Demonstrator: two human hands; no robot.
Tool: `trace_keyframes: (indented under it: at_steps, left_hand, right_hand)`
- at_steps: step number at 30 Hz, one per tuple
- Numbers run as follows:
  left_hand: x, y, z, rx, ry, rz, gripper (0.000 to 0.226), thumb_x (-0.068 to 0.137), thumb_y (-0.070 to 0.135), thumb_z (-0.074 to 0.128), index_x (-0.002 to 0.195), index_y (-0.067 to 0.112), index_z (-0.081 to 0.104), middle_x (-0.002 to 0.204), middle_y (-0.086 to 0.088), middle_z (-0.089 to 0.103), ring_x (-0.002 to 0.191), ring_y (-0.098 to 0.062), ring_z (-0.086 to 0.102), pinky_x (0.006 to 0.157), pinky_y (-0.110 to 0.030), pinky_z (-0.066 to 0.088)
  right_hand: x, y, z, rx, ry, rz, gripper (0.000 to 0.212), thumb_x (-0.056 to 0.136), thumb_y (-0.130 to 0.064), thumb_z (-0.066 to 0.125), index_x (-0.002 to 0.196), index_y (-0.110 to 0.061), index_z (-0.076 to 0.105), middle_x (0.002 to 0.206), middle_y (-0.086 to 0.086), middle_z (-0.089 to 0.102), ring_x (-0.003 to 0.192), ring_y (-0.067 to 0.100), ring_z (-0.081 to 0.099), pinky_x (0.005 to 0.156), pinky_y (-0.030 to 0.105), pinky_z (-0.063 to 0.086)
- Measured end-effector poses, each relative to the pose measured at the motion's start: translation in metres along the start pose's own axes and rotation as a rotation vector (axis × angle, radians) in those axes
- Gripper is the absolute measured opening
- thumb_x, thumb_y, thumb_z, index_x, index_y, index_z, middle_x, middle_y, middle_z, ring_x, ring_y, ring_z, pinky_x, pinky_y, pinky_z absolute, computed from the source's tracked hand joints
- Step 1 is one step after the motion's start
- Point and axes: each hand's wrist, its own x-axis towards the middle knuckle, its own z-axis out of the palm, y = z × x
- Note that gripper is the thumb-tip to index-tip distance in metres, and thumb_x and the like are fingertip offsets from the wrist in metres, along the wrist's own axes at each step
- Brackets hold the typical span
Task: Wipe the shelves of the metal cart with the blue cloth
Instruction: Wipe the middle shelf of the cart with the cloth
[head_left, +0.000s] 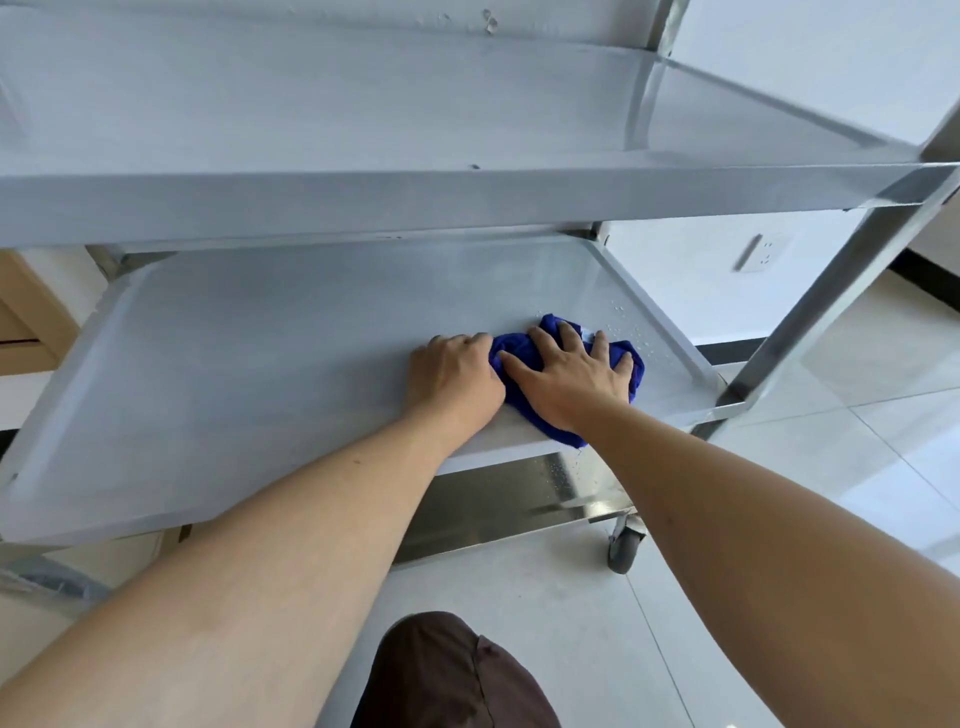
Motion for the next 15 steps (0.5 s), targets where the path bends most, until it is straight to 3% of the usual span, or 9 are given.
trace_keyframes:
  at_steps: [2,6,8,12,15]
  left_hand:
    - [0.001,-0.001,0.010,0.108,0.004,0.011,0.043,0.086,0.019,0.043,0.127,0.013,0.053,0.122,-0.008,0.062,0.110,-0.032,0.054,0.089,-0.041,0.042]
    - [0.004,-0.002,0.019,0.162,0.034,0.016,0.062,0.086,0.026,0.046,0.145,0.010,0.034,0.122,-0.010,0.060,0.110,-0.032,0.054,0.088,-0.044,0.041]
    - [0.002,-0.004,0.021,0.158,0.063,0.015,0.060,0.089,0.031,0.044,0.145,0.010,0.033,0.119,-0.010,0.061,0.108,-0.031,0.054,0.088,-0.044,0.042]
    - [0.003,-0.005,0.022,0.165,0.094,0.036,0.041,0.092,0.039,0.044,0.126,0.017,0.052,0.116,-0.007,0.060,0.106,-0.029,0.052,0.088,-0.044,0.041]
    - [0.006,-0.006,0.024,0.138,0.070,0.063,0.039,0.094,0.038,0.043,0.126,0.021,0.057,0.128,-0.006,0.058,0.118,-0.027,0.049,0.097,-0.045,0.039]
  right_hand:
    - [0.017,-0.001,-0.001,-0.011,0.009,-0.001,0.082,0.076,-0.089,0.011,0.146,-0.050,0.029,0.163,-0.006,0.025,0.150,0.037,0.009,0.114,0.065,0.006]
    - [0.051,-0.009,0.000,-0.009,0.022,0.003,0.082,0.077,-0.089,0.013,0.145,-0.048,0.033,0.162,-0.003,0.028,0.150,0.038,0.012,0.113,0.065,0.009]
    - [0.065,-0.014,-0.001,-0.003,0.023,0.002,0.082,0.077,-0.088,0.015,0.144,-0.046,0.035,0.162,-0.002,0.029,0.149,0.039,0.012,0.113,0.065,0.009]
    - [0.096,-0.023,-0.006,-0.008,0.022,0.003,0.079,0.081,-0.085,0.017,0.145,-0.042,0.037,0.161,-0.001,0.030,0.149,0.040,0.013,0.113,0.064,0.012]
    - [0.116,-0.026,-0.008,-0.002,0.012,0.010,0.079,0.084,-0.084,0.017,0.147,-0.041,0.036,0.162,0.000,0.028,0.150,0.040,0.012,0.114,0.064,0.013]
